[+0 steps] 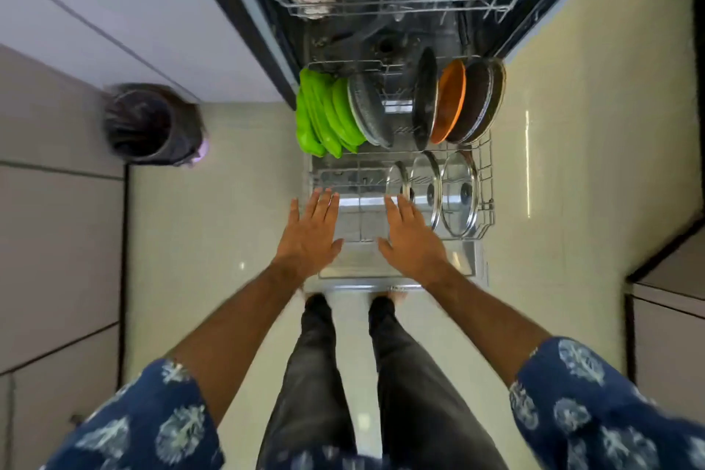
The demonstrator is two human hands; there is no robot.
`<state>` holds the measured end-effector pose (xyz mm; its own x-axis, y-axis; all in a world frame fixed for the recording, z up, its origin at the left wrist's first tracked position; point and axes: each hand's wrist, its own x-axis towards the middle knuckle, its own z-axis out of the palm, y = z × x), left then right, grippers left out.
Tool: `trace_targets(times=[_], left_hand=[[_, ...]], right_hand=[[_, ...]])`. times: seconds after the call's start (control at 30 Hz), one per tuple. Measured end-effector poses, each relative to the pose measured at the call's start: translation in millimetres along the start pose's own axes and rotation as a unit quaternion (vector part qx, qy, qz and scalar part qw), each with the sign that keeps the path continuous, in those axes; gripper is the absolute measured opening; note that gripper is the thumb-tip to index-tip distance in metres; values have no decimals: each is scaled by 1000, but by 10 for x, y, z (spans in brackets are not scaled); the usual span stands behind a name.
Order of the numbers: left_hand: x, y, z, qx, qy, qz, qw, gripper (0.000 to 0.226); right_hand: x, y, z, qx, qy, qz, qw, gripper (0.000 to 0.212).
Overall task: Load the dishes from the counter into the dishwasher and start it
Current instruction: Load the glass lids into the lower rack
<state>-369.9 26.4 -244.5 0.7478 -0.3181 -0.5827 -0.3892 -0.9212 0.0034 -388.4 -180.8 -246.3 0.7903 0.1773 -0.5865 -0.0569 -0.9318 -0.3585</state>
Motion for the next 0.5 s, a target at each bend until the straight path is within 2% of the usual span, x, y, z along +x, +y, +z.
trace_targets(times=[0.2, 0.5], left_hand=[[-1293, -305, -473, -52, 102, -62, 991, 82], [-3050, -1527, -91, -92, 164, -225, 956, 82]], right_hand=[[-625, -774, -503, -153, 40, -159, 975, 88], [-865, -2847, -585, -281, 109, -320, 898, 92]])
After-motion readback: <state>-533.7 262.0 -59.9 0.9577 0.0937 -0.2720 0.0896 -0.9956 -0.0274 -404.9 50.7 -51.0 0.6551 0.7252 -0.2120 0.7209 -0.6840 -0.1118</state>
